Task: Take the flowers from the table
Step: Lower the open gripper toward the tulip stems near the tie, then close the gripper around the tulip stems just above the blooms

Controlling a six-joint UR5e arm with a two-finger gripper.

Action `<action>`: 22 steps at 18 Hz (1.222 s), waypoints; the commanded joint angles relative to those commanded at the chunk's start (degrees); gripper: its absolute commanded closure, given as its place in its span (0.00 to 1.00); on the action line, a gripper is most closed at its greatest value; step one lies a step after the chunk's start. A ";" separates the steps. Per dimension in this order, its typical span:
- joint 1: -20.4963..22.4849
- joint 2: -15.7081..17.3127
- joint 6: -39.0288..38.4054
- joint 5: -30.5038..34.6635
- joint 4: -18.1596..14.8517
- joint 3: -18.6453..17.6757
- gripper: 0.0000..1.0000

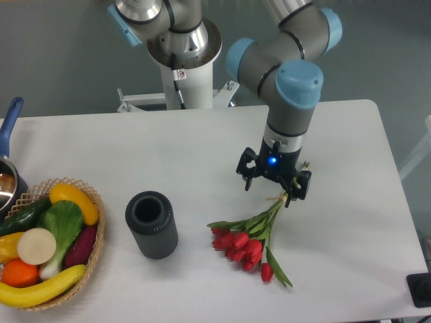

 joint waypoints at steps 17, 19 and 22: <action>-1.40 -8.97 1.76 0.61 5.28 0.97 0.00; -1.93 -9.49 1.85 1.31 6.42 0.70 0.00; -2.55 -9.76 1.58 1.49 6.60 0.62 0.00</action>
